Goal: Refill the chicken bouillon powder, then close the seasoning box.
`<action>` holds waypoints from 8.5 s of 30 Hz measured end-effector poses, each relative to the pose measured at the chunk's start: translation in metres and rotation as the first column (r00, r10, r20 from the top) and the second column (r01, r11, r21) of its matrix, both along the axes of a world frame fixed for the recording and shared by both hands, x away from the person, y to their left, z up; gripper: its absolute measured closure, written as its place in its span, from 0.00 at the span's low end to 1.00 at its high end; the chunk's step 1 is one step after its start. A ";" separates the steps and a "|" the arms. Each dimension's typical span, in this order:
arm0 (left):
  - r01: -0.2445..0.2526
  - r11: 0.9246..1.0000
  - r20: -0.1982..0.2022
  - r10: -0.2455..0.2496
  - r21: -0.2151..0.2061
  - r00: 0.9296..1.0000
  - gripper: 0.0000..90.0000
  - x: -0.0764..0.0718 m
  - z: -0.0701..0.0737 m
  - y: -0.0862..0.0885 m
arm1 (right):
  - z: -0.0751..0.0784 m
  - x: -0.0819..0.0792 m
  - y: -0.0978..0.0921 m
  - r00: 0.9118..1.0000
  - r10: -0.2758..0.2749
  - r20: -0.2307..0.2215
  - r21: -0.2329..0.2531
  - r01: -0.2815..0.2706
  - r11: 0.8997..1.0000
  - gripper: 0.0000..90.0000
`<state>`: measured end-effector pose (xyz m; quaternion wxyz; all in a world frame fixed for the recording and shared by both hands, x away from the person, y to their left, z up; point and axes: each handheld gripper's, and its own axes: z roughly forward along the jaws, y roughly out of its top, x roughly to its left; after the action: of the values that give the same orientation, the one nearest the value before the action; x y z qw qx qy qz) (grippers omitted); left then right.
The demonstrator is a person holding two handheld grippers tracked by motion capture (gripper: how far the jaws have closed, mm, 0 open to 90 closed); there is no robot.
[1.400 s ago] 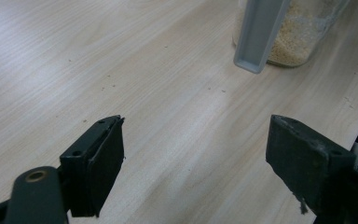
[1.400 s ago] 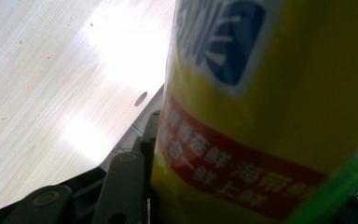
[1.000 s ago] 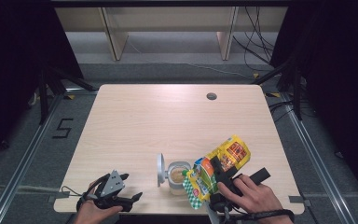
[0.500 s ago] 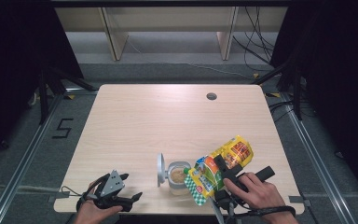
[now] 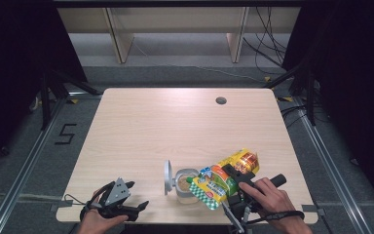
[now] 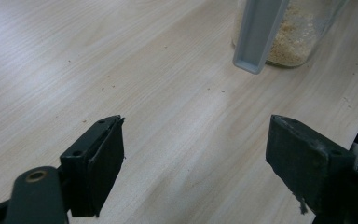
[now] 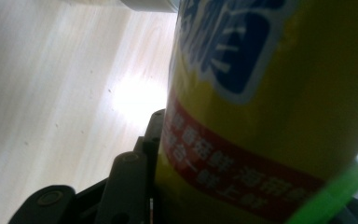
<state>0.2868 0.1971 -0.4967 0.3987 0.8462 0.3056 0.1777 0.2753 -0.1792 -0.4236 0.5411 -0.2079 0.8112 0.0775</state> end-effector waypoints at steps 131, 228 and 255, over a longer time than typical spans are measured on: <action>-0.004 1.000 -0.001 0.004 0.012 1.000 0.21 0.000 0.000 0.001 | -0.043 0.008 -0.098 0.640 -0.022 -0.768 0.626 0.758 0.183 0.30; 0.201 0.977 0.066 -0.197 -0.069 0.978 0.99 0.018 0.076 -0.056 | -0.058 -0.018 -0.080 0.568 -0.085 -0.819 0.515 0.792 0.329 0.27; 0.245 0.968 0.072 -0.241 -0.048 0.968 0.99 0.032 0.079 -0.083 | -0.058 -0.018 -0.081 0.569 -0.087 -0.818 0.515 0.791 0.331 0.27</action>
<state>0.3191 0.1143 -0.4178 0.4511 0.8593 0.1913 0.1466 0.2570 -0.2598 -0.4812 0.2352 0.3851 0.8118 0.3707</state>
